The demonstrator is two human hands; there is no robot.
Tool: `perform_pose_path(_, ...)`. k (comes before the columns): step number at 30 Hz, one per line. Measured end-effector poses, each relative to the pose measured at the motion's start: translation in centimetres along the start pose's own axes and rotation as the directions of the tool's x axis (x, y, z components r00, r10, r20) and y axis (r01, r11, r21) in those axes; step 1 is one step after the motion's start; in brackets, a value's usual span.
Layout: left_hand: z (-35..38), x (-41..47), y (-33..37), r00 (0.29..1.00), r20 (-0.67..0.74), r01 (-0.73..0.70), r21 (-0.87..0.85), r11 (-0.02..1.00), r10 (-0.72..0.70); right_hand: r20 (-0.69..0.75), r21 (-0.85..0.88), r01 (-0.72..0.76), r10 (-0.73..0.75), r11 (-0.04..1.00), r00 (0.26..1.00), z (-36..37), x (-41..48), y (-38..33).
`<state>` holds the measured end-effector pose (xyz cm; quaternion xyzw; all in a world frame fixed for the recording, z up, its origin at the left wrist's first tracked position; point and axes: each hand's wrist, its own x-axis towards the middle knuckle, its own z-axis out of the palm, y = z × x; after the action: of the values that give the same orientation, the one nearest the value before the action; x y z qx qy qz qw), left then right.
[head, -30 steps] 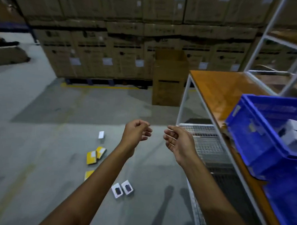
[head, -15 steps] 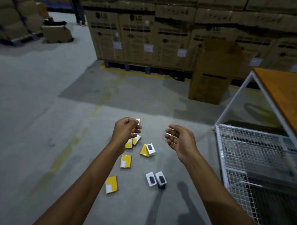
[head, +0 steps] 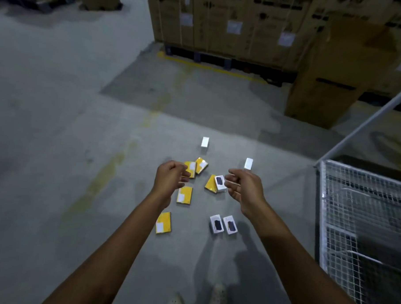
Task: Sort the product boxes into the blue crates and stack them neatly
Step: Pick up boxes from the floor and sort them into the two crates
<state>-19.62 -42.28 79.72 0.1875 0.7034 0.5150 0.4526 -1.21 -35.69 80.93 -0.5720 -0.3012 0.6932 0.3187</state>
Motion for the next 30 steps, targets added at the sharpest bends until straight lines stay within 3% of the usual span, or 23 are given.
perform_pose_path(7,0.7,4.5,-6.0,0.996,-0.082,0.027,0.041,0.999,-0.024,-0.017,-0.136,0.012,-0.015,0.991,1.000,-0.9,8.2,4.8)
perform_pose_path(11,1.8,8.4,-12.0,0.998,-0.045,0.043,0.072,0.996,-0.039,-0.017,-0.173,0.038,-0.042,0.984,0.999,-3.1,13.4,10.3)
perform_pose_path(15,2.7,13.8,-20.8,0.999,-0.001,0.041,0.120,0.992,-0.042,-0.040,-0.229,0.067,-0.078,0.971,0.996,-5.2,20.3,17.9)
perform_pose_path(22,4.5,26.0,-42.3,0.994,0.076,0.058,0.194,0.979,-0.074,-0.126,-0.317,0.015,-0.058,0.948,0.990,-9.6,37.1,36.6)
perform_pose_path(25,7.1,30.6,-50.8,0.986,0.117,0.089,0.223,0.971,-0.117,-0.185,-0.463,-0.018,-0.076,0.886,0.980,-12.3,43.3,44.1)
perform_pose_path(28,10.8,34.1,-57.5,0.968,0.177,0.134,0.241,0.961,-0.179,-0.219,-0.668,-0.043,-0.141,0.743,0.965,-15.2,48.4,49.8)
perform_pose_path(30,13.1,36.1,-61.3,0.954,0.215,0.146,0.282,0.948,-0.211,-0.257,-0.697,-0.066,-0.162,0.714,0.953,-16.8,50.6,52.0)
